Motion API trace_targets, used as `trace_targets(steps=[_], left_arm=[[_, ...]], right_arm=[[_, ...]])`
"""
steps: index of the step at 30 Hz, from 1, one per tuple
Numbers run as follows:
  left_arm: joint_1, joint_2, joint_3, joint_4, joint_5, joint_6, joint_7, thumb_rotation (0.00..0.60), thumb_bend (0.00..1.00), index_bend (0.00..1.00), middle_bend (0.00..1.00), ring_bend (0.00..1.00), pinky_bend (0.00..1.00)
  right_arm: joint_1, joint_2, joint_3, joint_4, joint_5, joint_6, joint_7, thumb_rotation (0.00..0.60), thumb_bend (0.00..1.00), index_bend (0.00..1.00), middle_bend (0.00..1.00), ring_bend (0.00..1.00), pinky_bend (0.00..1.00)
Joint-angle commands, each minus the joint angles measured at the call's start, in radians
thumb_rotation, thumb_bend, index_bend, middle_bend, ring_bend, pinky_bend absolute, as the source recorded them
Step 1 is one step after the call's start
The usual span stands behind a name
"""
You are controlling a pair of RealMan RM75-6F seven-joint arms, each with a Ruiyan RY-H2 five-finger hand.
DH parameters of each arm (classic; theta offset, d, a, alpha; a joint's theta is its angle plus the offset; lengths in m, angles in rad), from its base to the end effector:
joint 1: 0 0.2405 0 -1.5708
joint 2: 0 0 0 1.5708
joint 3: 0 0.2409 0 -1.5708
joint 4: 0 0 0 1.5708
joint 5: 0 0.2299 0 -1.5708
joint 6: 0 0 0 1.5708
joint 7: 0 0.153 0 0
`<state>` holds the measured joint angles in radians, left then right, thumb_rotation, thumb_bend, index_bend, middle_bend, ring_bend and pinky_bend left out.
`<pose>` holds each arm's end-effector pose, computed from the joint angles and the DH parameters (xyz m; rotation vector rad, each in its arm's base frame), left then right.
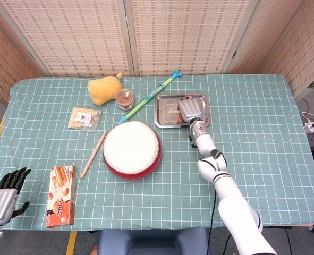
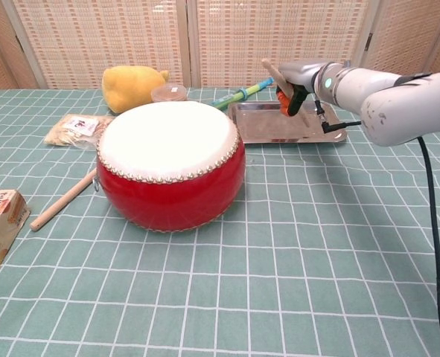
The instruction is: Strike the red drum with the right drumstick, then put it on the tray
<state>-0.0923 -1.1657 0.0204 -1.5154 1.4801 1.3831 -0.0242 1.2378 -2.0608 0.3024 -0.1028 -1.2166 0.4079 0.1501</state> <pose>-0.3348 0.1760 0.1072 -1.4639 -1.0125 -0.7691 -0.1203 -0.5296 -0.0467 1.7285 -0.8745 0.6831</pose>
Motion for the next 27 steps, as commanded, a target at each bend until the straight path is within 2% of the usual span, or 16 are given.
trace_targets(steps=[1, 10, 18, 22, 27], left_arm=[[-0.002, -0.002, 0.000, 0.003, 0.002, -0.002, -0.005, 0.600, 0.24, 0.05, 0.02, 0.00, 0.03], [-0.003, -0.004, 0.002, 0.012, 0.004, -0.007, -0.015, 0.600, 0.24, 0.05, 0.02, 0.00, 0.03], [-0.004, -0.003, 0.000, 0.013, 0.009, -0.002, -0.016, 0.600, 0.24, 0.05, 0.02, 0.00, 0.03], [-0.004, -0.001, -0.004, 0.016, 0.010, 0.004, -0.021, 0.600, 0.24, 0.05, 0.02, 0.00, 0.03], [-0.010, -0.001, -0.012, 0.017, 0.016, 0.009, -0.026, 0.600, 0.24, 0.05, 0.02, 0.00, 0.03]], right_arm=[[0.002, 0.000, 0.011, 0.001, 0.011, -0.007, -0.012, 0.600, 0.42, 0.21, 0.25, 0.14, 0.22], [0.006, 0.008, 0.044, 0.001, 0.039, 0.007, -0.047, 0.600, 0.25, 0.10, 0.19, 0.07, 0.15], [-0.011, 0.033, 0.046, -0.031, 0.035, 0.037, -0.033, 0.600, 0.21, 0.08, 0.18, 0.07, 0.15], [-0.042, 0.070, 0.025, -0.075, 0.006, 0.102, 0.014, 0.600, 0.21, 0.10, 0.18, 0.07, 0.15], [-0.135, 0.148, -0.024, -0.172, -0.056, 0.264, 0.083, 0.600, 0.21, 0.19, 0.18, 0.12, 0.22]])
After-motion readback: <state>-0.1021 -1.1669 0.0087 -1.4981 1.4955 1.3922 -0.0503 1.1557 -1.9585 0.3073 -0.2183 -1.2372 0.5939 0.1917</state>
